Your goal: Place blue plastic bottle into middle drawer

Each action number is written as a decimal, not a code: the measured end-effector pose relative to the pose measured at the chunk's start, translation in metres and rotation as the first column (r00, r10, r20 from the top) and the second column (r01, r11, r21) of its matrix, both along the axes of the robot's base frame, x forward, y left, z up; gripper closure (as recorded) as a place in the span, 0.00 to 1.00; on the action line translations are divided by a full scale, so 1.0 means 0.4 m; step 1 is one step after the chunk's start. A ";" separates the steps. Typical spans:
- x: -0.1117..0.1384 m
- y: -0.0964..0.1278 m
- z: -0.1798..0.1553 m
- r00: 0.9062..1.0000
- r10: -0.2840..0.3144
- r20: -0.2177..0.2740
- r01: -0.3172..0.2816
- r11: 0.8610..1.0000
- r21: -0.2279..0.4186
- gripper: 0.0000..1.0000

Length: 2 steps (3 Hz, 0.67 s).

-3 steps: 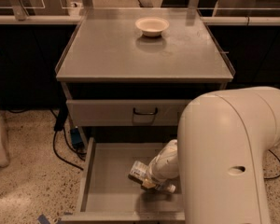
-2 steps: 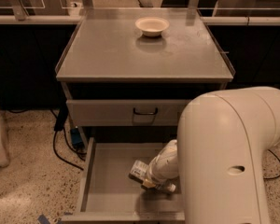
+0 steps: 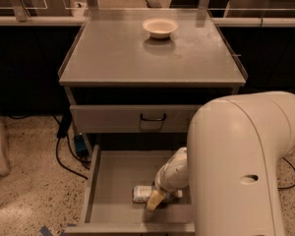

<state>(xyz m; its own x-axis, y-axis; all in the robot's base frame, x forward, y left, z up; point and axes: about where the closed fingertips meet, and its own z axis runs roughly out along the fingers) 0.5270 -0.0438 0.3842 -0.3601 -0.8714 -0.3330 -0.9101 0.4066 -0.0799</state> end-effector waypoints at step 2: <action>0.003 -0.103 0.238 0.993 -0.064 0.104 0.073 0.994 -0.082 0.00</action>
Offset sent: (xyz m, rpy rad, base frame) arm -0.0244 -0.0494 0.1565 -0.1328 -0.2031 -0.1206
